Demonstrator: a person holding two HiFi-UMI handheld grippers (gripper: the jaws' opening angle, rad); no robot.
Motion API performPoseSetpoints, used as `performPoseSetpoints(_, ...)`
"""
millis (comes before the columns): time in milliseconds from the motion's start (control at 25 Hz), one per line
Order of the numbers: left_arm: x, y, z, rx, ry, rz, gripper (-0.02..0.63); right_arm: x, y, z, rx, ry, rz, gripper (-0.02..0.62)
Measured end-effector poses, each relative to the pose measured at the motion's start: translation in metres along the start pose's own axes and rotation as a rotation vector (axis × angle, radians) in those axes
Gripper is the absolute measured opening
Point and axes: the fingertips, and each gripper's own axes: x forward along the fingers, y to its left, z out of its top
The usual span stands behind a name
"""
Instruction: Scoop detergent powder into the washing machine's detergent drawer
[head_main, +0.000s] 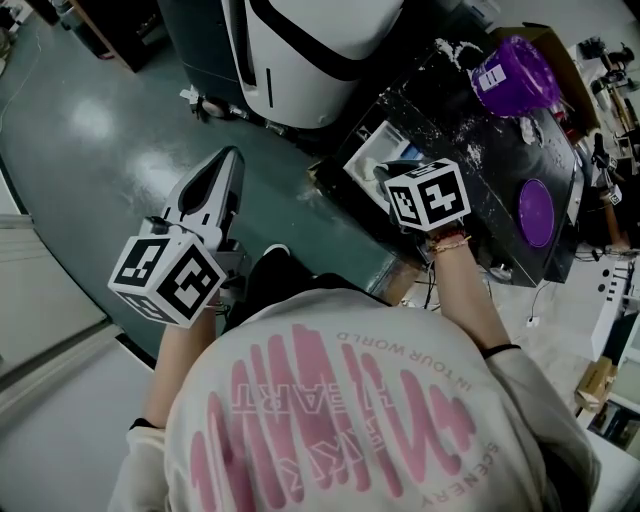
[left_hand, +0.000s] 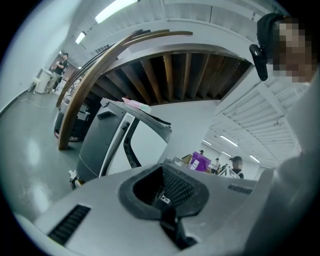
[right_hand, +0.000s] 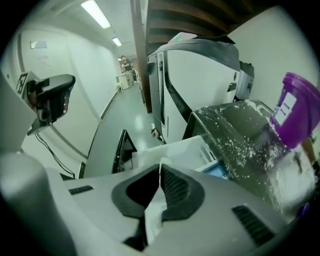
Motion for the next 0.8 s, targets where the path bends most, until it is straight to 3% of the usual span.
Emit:
performPoseSetpoints(400, -0.008, 0.006, -0.002, -0.023, -0.017, 0.015, 0.002, 0.004, 0.008, -0.004, -0.224, 0.075, -0.036, 0.005)
performPoseSetpoints(800, -0.037, -0.001, -0.036, -0.041, 0.012, 0.091, 0.002, 0.005, 0.012, -0.011, -0.378, 0.113, 0.019, 0.003)
